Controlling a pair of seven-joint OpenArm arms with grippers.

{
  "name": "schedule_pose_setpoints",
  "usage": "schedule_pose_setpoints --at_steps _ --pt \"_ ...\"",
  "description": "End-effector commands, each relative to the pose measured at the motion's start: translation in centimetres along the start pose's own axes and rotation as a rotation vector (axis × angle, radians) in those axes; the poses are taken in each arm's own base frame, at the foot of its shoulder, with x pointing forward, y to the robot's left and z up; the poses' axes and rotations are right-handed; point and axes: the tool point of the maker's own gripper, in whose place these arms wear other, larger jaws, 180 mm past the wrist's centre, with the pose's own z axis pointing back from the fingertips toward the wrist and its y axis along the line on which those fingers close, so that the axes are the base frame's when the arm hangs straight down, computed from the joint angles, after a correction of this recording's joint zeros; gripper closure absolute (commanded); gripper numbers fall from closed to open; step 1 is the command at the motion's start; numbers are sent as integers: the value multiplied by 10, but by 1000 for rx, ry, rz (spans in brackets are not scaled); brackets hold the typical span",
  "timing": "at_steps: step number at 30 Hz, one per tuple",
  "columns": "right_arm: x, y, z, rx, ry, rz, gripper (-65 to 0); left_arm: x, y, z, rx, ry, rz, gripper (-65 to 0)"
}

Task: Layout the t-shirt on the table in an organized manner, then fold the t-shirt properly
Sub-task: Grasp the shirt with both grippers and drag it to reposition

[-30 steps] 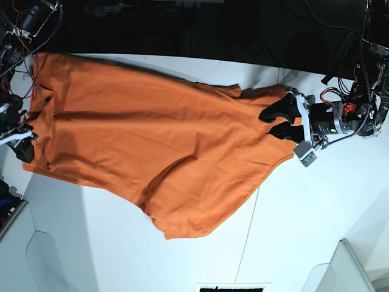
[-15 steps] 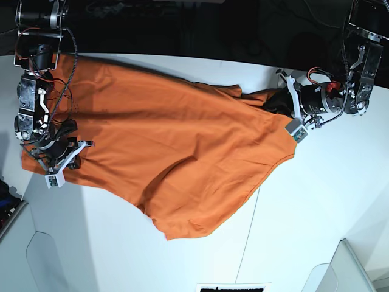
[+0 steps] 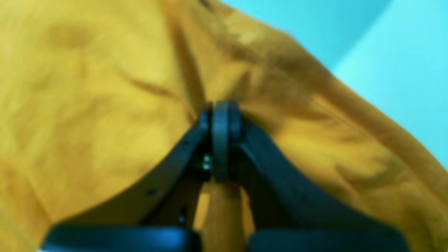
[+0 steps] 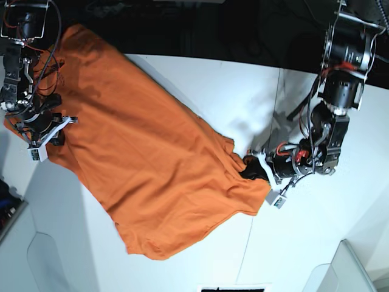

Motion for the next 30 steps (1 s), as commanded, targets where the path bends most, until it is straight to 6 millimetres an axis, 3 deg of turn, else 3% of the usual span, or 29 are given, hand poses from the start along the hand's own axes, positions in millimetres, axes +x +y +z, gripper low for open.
schedule_pose_setpoints --at_steps 1,8,11,13,16,18,23,26,30 --pt "20 -5 5 -20 -41 6 0 -8 19 7 71 81 -17 -9" --pt "108 1 22 -34 -253 15 0 73 -5 47 -70 -82 -102 -10" --pt "142 16 18 1 -324 -12 0 90 -33 64 -150 -141 -172 -10" --pt "165 36 12 55 -382 -24 0 93 -62 70 -226 -163 -195 -10" --pt "187 73 -9 135 -385 -26 0 79 -118 65 -377 -167 -189 -10" --pt "194 99 -28 170 -348 8 0 59 -151 51 -460 -144 -159 -10" --pt "188 149 -69 221 -249 147 0 11 -243 22 -655 -78 -95 -9" --pt "174 168 -85 228 -188 250 0 -1 -274 12 -684 -82 -79 -9" --pt "153 172 -95 212 -118 349 0 -21 -291 0 -696 -54 -25 -10"
